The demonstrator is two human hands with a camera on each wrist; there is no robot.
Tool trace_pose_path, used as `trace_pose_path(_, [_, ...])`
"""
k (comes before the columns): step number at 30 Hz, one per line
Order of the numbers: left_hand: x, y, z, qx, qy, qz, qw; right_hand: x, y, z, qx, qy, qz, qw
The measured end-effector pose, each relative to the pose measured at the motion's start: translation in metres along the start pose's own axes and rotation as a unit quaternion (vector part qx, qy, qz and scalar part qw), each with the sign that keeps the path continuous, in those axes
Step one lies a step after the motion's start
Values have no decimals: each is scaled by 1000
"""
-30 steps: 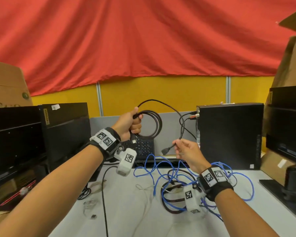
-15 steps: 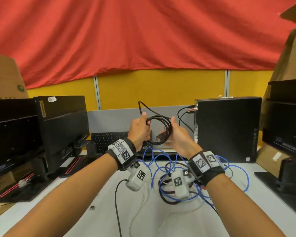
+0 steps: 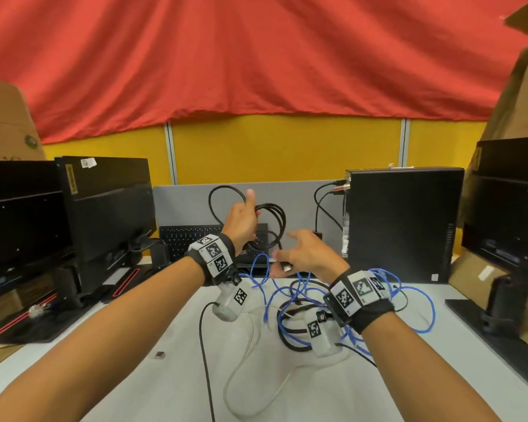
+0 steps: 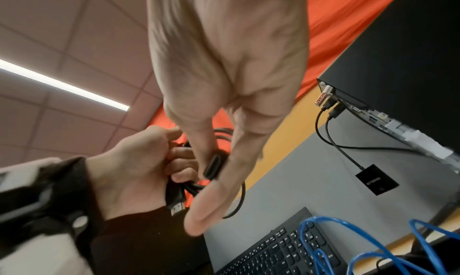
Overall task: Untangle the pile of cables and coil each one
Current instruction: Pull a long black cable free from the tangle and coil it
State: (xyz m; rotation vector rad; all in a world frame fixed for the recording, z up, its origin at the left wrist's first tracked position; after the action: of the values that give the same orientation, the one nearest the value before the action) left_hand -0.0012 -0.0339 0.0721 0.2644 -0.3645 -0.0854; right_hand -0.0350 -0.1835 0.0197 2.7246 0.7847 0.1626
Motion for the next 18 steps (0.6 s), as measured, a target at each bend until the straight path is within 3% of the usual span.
trace_pose_path(3, [7,26,-1,-69,27,36,997,-7,-10,8,-106,-18,-103,989])
trace_pose_path(5, [12,46,4,-112,11,48,992,-11,-9,16,-201,-43,-125,971])
trace_pose_path(8, [18,67,19,-191,-46,14,980,-10,0,24,-329,-74,-78,938])
trace_pose_path(14, [20,65,65,-260,-143,-104,949,9,15,36,-467,-133,32,874])
trace_pose_path(18, [17,56,82,-250,-153,-123,948,11,25,47,-449,-153,86,876])
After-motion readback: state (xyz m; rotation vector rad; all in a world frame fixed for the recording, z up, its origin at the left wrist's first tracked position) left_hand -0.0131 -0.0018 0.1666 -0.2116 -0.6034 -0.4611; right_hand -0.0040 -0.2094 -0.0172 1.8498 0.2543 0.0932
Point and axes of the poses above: each hand's wrist, its own x-axis towards the middle knuckle, its own y-axis out of the back of the hand, z = x × y, the point moved 6 cm from there along x, towards the middle knuckle, and after that the axes turned 14 degrees about -z, right-handed, at the moved point
